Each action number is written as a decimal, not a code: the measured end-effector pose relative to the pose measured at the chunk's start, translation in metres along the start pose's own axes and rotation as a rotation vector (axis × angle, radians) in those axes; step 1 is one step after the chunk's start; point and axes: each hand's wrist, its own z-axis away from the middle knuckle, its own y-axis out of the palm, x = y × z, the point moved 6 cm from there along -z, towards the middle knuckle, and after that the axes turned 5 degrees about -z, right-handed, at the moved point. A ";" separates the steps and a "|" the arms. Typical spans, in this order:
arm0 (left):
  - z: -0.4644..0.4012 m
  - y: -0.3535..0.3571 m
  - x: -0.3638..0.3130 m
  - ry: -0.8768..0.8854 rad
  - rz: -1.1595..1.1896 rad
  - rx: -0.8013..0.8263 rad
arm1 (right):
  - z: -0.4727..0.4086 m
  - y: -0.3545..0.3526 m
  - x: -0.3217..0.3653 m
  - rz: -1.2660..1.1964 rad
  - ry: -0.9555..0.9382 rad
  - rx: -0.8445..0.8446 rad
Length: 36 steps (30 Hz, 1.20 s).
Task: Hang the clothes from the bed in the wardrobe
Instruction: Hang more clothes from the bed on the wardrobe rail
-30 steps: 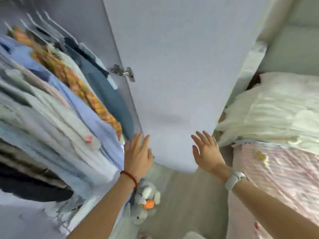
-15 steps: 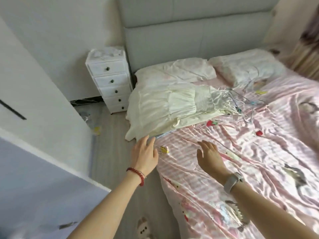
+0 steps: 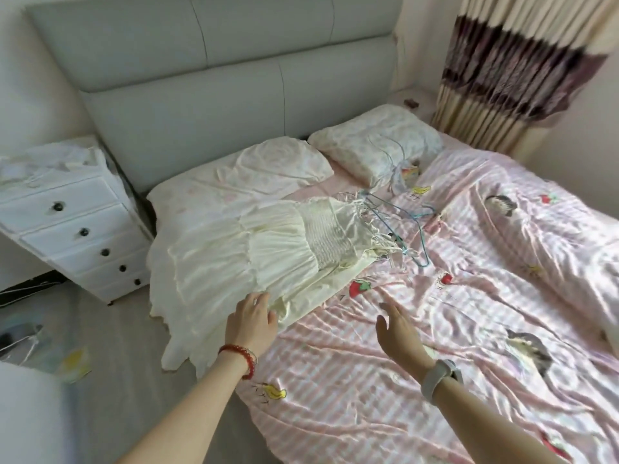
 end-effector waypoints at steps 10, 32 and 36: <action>-0.137 0.079 -0.046 0.061 -0.014 0.149 | -0.163 -0.017 -0.074 -0.042 0.179 -0.113; -0.227 0.130 -0.046 -0.065 0.262 -0.013 | -0.295 -0.016 -0.175 -0.519 0.547 -0.521; -0.217 0.097 -0.034 -0.180 0.493 -0.083 | -0.272 -0.025 -0.150 -0.437 0.406 -0.553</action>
